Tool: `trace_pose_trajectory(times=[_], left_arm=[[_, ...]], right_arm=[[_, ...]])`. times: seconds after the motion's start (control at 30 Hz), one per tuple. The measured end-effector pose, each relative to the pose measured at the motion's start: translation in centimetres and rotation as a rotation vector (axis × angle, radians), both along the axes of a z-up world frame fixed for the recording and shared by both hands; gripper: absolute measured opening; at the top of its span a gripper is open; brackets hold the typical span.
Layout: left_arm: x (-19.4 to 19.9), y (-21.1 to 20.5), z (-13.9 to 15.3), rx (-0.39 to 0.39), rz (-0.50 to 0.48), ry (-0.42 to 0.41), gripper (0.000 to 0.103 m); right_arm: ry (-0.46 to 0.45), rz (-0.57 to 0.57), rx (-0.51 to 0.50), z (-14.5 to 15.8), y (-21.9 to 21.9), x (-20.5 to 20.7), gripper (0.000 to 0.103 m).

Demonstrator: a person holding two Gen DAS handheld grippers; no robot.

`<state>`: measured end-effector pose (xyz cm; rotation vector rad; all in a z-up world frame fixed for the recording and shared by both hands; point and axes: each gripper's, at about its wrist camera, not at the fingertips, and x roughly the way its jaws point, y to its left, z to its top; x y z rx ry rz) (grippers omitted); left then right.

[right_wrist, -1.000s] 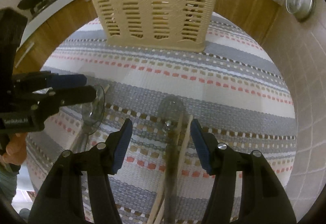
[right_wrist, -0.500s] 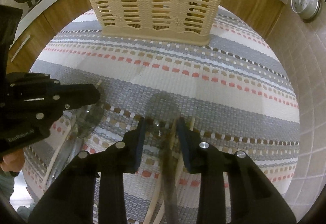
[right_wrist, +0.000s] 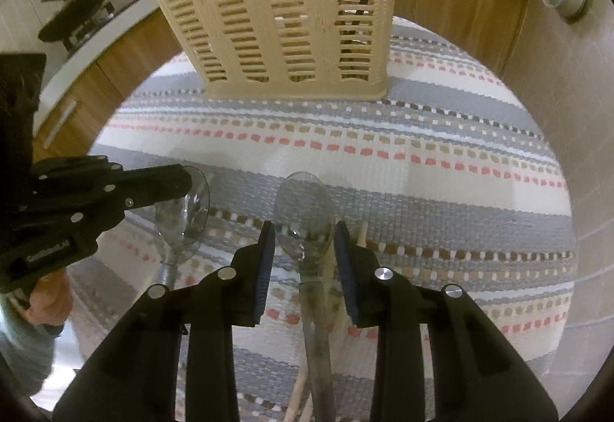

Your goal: Organize utensils

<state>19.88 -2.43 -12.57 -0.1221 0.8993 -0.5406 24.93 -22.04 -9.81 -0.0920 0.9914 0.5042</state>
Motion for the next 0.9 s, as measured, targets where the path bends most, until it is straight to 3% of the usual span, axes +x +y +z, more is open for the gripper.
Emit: trace_pose_trajectory(times=[0.1,0.23,0.4,0.5,0.57,0.6,0.67,0.83,0.9], left_arm=[[0.0,2.2,0.2,0.004,0.015,0.003,0.002],[-0.2,5.1,0.0,-0.057,0.008,0.032,0.002],[-0.6,8.9,-0.3,-0.193,0.0,0.087,0.002],[-0.4,10.5,-1.0,-0.297,-0.054,0.162,0.002],[-0.4,11.3,-1.3,-0.228,-0.022,0.157,0.002],[-0.4,11.7,-1.4,-0.156,0.008,0.145,0.002],[-0.4,12.2,-1.5,-0.116,0.024,0.138,0.002],[-0.2,12.6,-0.8,-0.095,-0.082,0.155,0.002],[0.3,12.1,-0.3,-0.15,-0.147,0.154,0.002]], right_arm=[[-0.017,-0.007,-0.017,0.2,-0.1,-0.7,0.029],[-0.014,-0.011,-0.007,0.1,-0.2,-0.8,0.029],[0.01,-0.014,0.024,-0.4,-0.3,-0.5,0.029],[0.006,-0.017,0.017,-0.5,-0.3,-0.4,0.029],[0.005,-0.015,0.017,-0.5,-0.4,-0.3,0.029],[0.005,-0.016,0.017,-0.5,-0.4,-0.3,0.029],[0.005,-0.018,0.014,-0.5,-0.4,-0.3,0.029],[0.011,-0.016,0.006,-0.8,0.0,-0.2,0.029],[0.01,-0.013,0.003,-0.8,0.1,-0.3,0.029]])
